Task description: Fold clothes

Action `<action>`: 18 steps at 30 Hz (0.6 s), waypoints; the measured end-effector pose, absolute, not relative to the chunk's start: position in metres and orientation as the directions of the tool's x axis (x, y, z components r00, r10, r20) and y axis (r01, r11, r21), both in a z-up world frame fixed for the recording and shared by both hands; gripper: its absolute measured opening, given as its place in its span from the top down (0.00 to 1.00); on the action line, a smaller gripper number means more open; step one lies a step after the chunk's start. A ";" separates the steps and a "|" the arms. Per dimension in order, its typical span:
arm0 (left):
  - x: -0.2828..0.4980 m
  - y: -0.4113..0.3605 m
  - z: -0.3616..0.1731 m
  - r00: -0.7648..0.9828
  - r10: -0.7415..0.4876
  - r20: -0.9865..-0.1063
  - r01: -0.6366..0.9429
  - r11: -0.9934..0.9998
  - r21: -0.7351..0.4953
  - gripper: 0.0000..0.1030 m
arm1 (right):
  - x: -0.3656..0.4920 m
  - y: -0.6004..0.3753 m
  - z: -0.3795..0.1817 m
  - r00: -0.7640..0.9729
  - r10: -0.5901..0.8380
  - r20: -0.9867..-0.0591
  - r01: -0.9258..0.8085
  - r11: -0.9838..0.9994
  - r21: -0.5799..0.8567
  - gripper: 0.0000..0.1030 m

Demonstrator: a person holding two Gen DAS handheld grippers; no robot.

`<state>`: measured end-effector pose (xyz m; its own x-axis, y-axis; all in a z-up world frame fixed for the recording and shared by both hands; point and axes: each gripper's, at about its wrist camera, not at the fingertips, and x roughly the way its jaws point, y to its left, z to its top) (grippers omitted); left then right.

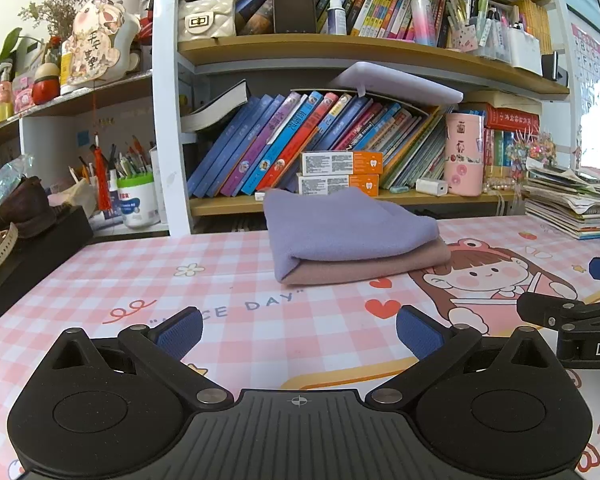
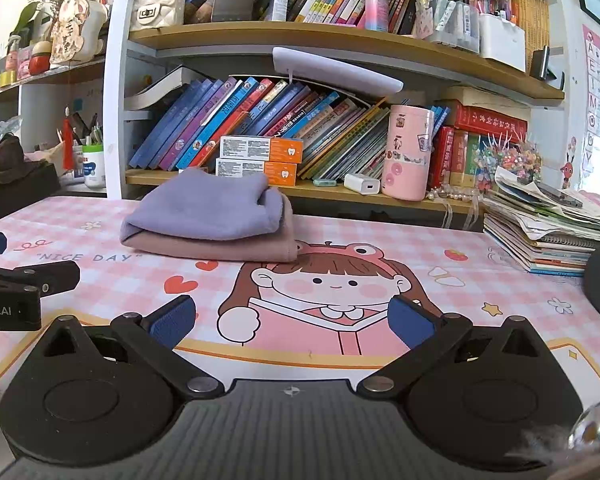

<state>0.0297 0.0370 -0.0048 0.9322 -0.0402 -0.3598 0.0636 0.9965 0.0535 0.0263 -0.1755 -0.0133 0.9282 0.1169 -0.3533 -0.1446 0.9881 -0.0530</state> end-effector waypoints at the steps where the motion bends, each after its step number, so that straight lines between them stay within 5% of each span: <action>1: 0.030 0.037 -0.005 0.932 -0.042 -0.360 0.065 0.996 0.053 0.00 | 0.026 -0.175 -0.013 0.928 0.116 -0.353 -0.144 0.988 -0.053 0.00; 18: 0.029 0.038 -0.005 0.933 -0.037 -0.357 0.058 0.997 0.048 0.00 | 0.027 -0.176 -0.014 0.927 0.112 -0.358 -0.141 0.989 -0.054 0.00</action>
<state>0.0292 0.0382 -0.0049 0.9335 -0.0370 -0.3568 0.0580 0.9971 0.0484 0.0268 -0.1758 -0.0137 0.9268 0.1124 -0.3582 -0.1407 0.9886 -0.0538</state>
